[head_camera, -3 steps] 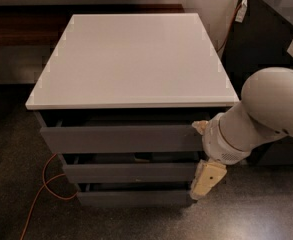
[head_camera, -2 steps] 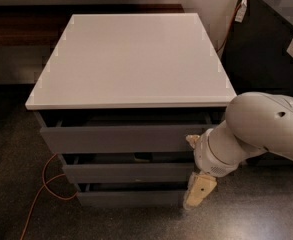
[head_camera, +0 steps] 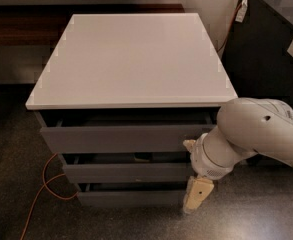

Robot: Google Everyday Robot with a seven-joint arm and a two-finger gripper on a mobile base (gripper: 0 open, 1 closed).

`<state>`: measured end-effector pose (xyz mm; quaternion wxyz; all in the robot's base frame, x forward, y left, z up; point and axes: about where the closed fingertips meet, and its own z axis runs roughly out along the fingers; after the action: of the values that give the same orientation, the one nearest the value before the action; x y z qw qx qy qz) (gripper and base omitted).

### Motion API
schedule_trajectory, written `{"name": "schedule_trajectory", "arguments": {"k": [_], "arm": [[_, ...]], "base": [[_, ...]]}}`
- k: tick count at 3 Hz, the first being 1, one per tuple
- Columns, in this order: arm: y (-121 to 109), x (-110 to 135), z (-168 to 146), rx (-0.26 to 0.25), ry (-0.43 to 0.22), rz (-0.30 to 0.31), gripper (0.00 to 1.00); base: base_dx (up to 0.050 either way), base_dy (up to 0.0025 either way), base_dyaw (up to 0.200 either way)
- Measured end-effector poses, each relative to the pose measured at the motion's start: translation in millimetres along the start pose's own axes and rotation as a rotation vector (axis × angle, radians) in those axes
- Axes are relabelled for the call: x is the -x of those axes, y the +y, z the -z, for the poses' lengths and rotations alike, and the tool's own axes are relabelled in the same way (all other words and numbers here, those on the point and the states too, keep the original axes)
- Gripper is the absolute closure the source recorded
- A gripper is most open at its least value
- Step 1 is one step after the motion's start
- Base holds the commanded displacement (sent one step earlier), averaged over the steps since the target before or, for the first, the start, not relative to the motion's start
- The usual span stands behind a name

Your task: Pick green can from middle drawer and place on counter

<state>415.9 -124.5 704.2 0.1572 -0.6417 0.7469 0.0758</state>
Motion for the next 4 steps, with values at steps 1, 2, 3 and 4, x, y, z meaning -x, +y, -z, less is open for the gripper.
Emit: {"name": "schedule_trajectory", "arguments": {"k": [1,2,3,4], "arm": [[2.5,-8.1,-34.1,0.02,0.005,0.017,0.0],[2.1,-17.9,-69.1,0.01,0.004,0.032,0.0],[-2.8,-26.6,-101.6,-0.028,-0.01,0.048,0.0],[-10.3,-34.5,-126.5,-0.069,-0.037,0.06,0.0]], "base": [[0.0,0.0,0.0],[0.0,0.0,0.0],[0.0,0.0,0.0],[0.0,0.0,0.0]]}}
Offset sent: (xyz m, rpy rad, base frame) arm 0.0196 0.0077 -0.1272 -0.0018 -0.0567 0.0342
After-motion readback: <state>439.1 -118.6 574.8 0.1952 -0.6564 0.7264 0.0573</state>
